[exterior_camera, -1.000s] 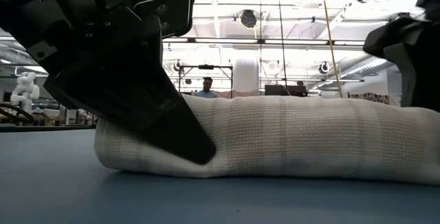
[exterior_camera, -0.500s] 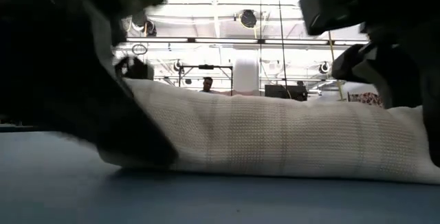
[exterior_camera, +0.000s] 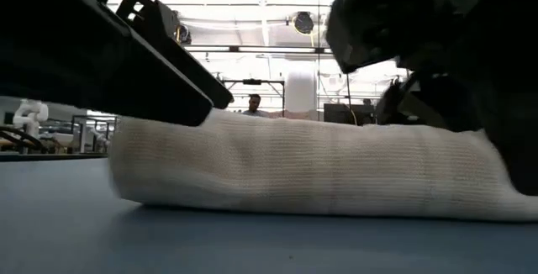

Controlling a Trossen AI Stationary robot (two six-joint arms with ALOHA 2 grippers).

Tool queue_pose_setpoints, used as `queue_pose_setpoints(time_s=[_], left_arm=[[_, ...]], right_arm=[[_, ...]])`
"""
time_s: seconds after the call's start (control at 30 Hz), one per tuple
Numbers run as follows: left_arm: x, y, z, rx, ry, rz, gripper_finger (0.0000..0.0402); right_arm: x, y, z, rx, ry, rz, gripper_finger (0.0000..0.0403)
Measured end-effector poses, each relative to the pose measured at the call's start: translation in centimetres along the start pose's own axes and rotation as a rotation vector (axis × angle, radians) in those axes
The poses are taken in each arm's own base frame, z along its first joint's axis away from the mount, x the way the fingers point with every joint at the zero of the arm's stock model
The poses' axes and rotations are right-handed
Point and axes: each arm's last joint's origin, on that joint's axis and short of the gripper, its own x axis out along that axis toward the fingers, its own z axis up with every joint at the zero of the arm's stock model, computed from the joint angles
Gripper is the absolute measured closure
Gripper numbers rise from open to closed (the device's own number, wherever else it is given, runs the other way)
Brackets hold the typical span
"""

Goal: Roll towel into tight, uniform cylinder
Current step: Roll the white towel

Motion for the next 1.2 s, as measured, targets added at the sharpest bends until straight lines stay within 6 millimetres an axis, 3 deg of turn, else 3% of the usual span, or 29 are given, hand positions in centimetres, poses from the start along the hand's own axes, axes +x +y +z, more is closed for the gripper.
queue_pose_setpoints(time_s=[0.43,0.57,0.73,0.8,0.83,1.03,1.2], left_arm=[[1.4,-0.1,-1.5,0.071,0.061,-0.045,0.0117],[1.5,-0.1,-1.5,0.039,0.065,-0.058,0.0178],[1.4,0.3,-0.8,-0.150,0.076,-0.096,0.0307],[1.3,0.4,-0.6,-0.185,0.084,-0.101,0.0355],[1.3,0.5,-0.7,-0.199,0.093,-0.096,0.0358],[2.3,2.2,-1.0,-0.348,0.181,-0.045,0.0355],[2.9,3.2,-1.1,-0.465,0.246,-0.038,0.0344]], right_arm=[[-0.5,-1.2,0.9,-0.055,0.010,0.065,0.0308],[-0.5,-1.3,0.9,-0.034,0.010,0.059,0.0298],[-0.7,-0.9,0.6,0.006,0.008,0.043,0.0273],[-1.3,-0.4,0.2,0.010,-0.009,0.026,0.0260],[-1.5,-0.1,0.0,0.012,-0.025,0.011,0.0254],[-4.5,3.6,-2.5,-0.011,-0.118,-0.136,0.0213],[-4.2,7.2,-5.5,-0.116,-0.220,-0.298,0.0182]])
